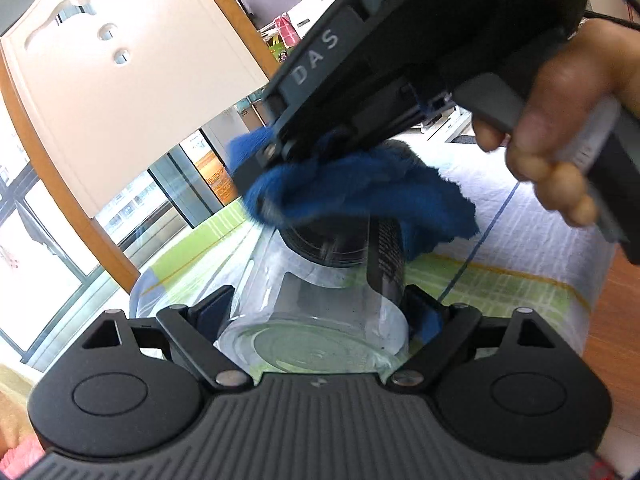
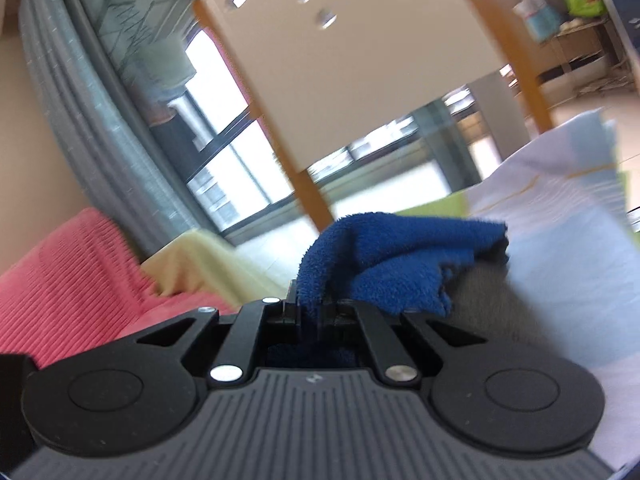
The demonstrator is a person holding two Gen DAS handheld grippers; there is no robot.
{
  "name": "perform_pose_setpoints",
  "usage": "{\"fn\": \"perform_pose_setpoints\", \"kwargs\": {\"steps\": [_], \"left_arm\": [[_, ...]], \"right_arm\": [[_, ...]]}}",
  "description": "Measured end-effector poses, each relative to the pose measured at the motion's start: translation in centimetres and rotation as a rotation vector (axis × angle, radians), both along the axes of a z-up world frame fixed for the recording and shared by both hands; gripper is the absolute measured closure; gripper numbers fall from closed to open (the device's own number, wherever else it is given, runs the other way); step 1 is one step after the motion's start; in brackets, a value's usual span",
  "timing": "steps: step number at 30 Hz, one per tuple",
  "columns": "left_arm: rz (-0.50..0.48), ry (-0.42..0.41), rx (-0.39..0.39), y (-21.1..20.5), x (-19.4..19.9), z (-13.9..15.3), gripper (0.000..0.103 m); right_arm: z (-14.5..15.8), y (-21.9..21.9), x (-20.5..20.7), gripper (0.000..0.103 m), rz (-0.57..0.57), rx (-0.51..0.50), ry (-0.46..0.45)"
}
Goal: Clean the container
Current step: 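Wipe the jar's base rim with the towel in the right gripper, then turn the jar mouth-up with the left gripper while the right gripper pushes the towel inside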
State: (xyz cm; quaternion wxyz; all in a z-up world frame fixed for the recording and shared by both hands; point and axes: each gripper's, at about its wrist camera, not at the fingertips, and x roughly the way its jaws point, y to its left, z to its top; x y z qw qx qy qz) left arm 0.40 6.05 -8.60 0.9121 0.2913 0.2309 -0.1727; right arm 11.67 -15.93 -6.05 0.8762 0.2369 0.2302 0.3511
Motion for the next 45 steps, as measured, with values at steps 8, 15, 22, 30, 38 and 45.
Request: {"fn": "perform_pose_setpoints", "kwargs": {"steps": [8,15,22,30,38,45], "left_arm": [[0.064,0.103,-0.075,1.5,1.7,-0.1,0.010],[0.069,0.122,-0.152,3.6,4.7,0.1,0.018],[0.032,0.009,-0.270,3.8,5.1,2.2,0.018],[0.062,-0.025,-0.336,4.1,4.6,3.5,0.018],[0.086,-0.018,-0.348,3.4,4.3,4.1,0.014],[0.111,-0.007,-0.352,2.5,5.3,4.0,0.013]], "right_arm": [[-0.5,-0.2,0.9,0.102,-0.012,0.034,0.005],[-0.9,-1.4,2.2,0.100,-0.064,0.128,0.080],[-2.3,-2.8,4.5,0.096,-0.088,0.259,0.195],[-3.7,-1.6,5.9,0.096,-0.058,0.273,0.301],[-4.6,-1.6,5.9,0.096,-0.066,0.269,0.326],[-2.9,-2.8,5.4,0.096,-0.079,0.258,0.290]]}}
